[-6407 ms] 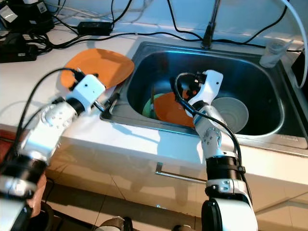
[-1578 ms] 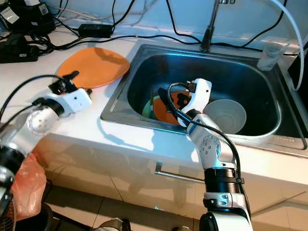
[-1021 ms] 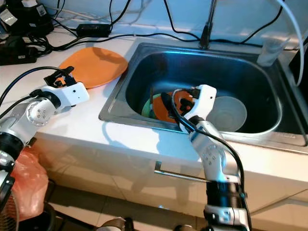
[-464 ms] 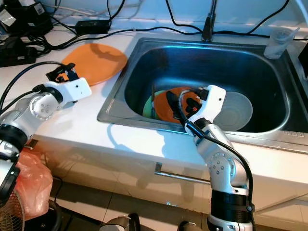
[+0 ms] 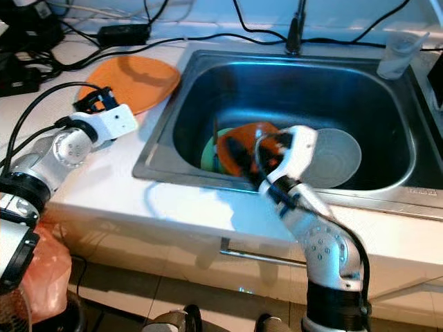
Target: Kitchen organization
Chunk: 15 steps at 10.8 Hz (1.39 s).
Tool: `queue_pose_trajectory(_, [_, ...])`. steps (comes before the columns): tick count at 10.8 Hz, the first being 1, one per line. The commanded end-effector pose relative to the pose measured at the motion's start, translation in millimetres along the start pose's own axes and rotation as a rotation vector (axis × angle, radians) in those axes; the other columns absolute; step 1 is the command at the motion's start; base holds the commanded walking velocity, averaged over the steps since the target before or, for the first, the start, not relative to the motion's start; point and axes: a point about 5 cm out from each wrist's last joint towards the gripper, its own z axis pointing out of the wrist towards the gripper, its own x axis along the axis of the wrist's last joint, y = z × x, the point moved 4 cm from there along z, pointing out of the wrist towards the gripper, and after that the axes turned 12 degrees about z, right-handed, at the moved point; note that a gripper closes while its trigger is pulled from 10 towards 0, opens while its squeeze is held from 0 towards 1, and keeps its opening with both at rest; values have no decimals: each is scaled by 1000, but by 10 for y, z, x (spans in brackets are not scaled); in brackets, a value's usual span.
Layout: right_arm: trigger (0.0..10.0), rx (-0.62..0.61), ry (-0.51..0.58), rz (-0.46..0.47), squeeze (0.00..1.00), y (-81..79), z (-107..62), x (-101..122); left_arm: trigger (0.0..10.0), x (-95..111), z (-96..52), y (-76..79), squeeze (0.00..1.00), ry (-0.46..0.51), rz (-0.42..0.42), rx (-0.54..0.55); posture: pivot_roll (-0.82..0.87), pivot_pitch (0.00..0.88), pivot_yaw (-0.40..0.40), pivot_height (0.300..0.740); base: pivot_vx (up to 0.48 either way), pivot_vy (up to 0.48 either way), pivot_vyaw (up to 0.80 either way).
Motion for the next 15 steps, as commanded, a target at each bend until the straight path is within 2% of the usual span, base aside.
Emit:
queue_pose_trajectory(1, [10000, 50, -43, 4, 0, -95, -13, -72, 0, -26, -52, 346, 0, -10, -3, -126, 0, 223, 79, 740, 0, 0, 0])
queue_pose_trajectory(3, [10000, 77, -67, 5, 0, -141, -32, -108, 0, -37, -71, 397, 0, -7, -20, -148, 0, 220, 80, 740, 0, 0, 0])
queue_pose_trajectory(7, [10000, 73, -75, 7, 0, -123, -35, -101, 0, -42, -87, 447, 0, 0, -25, -179, 0, 214, 83, 740, 0, 0, 0])
queue_pose_trajectory(11, [10000, 66, -76, 13, 0, -111, -41, -118, 0, -50, -118, 513, 0, 20, 17, -219, 2, 216, 86, 740, 0, 0, 0])
queue_pose_trajectory(15, [10000, 60, -76, 15, 0, -101, -40, -123, 0, -67, -141, 563, 0, 20, 17, -233, 2, 217, 85, 740, 0, 0, 0])
